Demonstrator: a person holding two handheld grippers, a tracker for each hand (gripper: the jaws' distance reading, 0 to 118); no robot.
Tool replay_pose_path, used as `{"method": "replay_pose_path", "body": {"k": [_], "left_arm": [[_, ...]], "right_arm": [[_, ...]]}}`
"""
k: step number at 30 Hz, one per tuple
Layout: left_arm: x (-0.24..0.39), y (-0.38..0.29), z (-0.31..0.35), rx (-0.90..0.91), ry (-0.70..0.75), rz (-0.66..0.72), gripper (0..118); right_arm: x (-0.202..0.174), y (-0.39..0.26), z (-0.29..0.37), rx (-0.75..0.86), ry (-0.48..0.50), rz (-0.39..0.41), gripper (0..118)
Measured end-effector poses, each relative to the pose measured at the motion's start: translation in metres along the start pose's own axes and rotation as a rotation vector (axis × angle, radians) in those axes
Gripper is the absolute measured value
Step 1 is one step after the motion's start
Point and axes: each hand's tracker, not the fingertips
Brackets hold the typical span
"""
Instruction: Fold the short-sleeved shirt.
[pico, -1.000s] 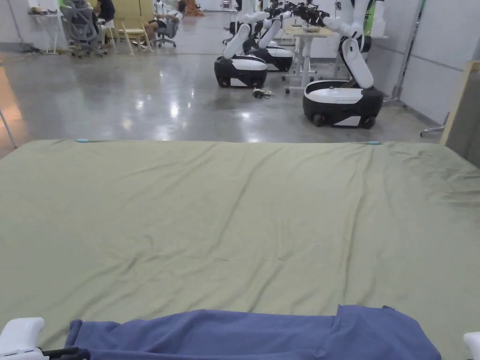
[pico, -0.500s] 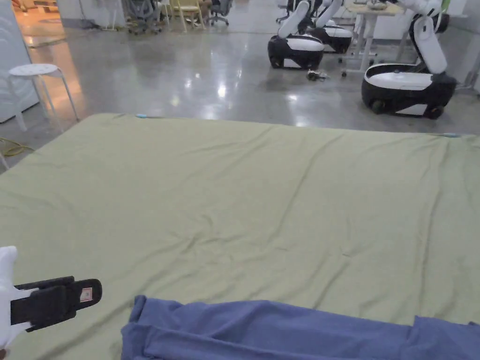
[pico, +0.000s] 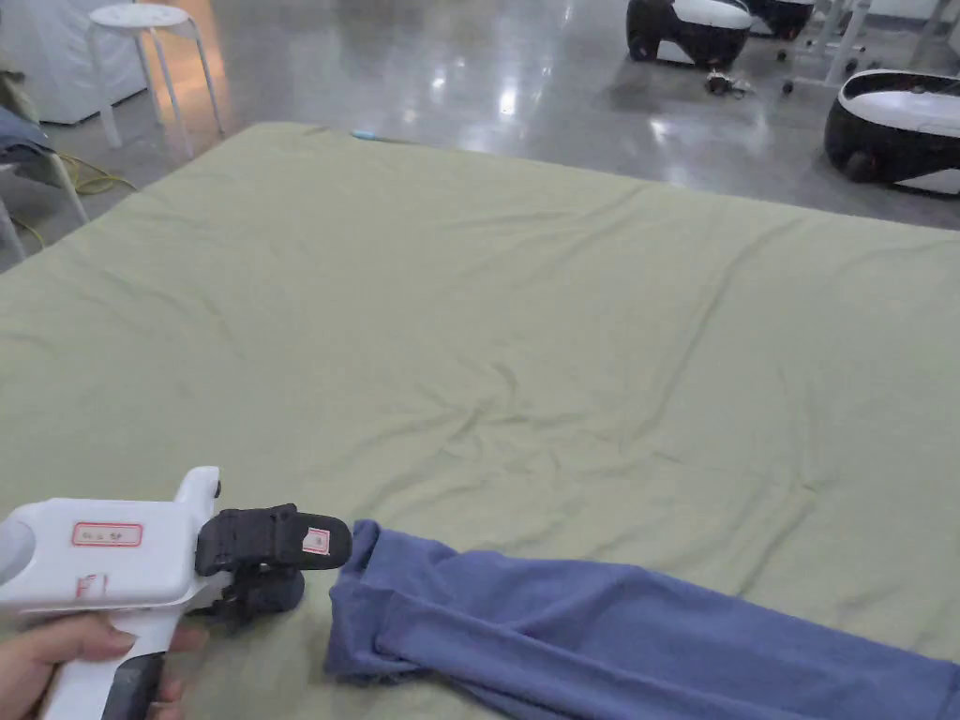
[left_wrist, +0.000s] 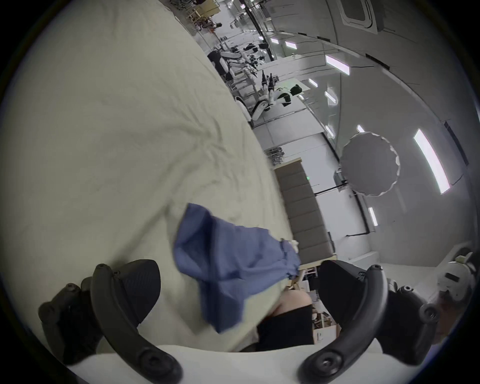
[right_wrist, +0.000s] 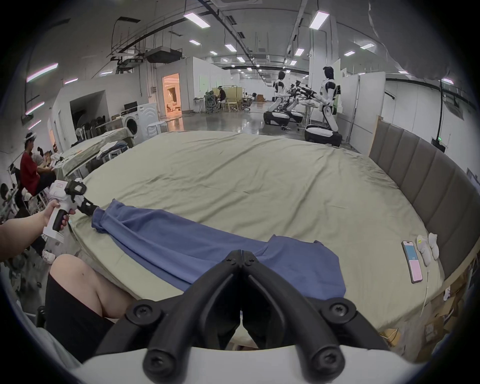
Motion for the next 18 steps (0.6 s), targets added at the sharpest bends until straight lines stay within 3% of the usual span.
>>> {"method": "replay_pose_path", "body": {"k": [2, 4, 7, 10, 11, 12, 14, 15, 16, 18], "left_arm": [[-0.011, -0.004, -0.015, -0.080, -0.034, 0.040, 117], [-0.002, -0.001, -0.023, -0.020, -0.155, 0.001, 117], [0.000, -0.002, -0.041, -0.056, -0.160, 0.050, 117], [0.012, 0.003, -0.051, -0.108, -0.108, -0.026, 113], [0.017, 0.005, -0.051, -0.118, -0.084, -0.051, 91], [0.019, 0.007, -0.049, -0.121, -0.044, -0.075, 5], [0.015, 0.005, -0.058, -0.140, 0.200, -0.099, 4], [0.008, 0.004, -0.058, -0.155, 0.197, -0.064, 4], [0.012, 0.002, -0.058, -0.172, 0.064, -0.031, 4], [0.021, 0.001, -0.055, -0.137, 0.115, -0.071, 4]], "right_arm": [[-0.005, 0.000, -0.006, -0.011, 0.003, -0.002, 0], [-0.011, 0.000, -0.010, -0.024, 0.023, 0.003, 0], [-0.023, 0.001, -0.018, -0.040, 0.051, 0.024, 0], [-0.029, 0.002, -0.023, -0.047, 0.078, 0.036, 0], [-0.031, 0.003, -0.024, -0.047, 0.086, 0.035, 0], [-0.034, 0.004, -0.022, -0.044, 0.096, 0.036, 0], [-0.037, 0.006, -0.020, -0.032, 0.117, 0.045, 0], [-0.038, 0.006, -0.018, -0.028, 0.121, 0.050, 0], [-0.039, 0.006, -0.016, -0.024, 0.122, 0.055, 0], [-0.039, 0.005, -0.012, -0.018, 0.125, 0.064, 0]]}}
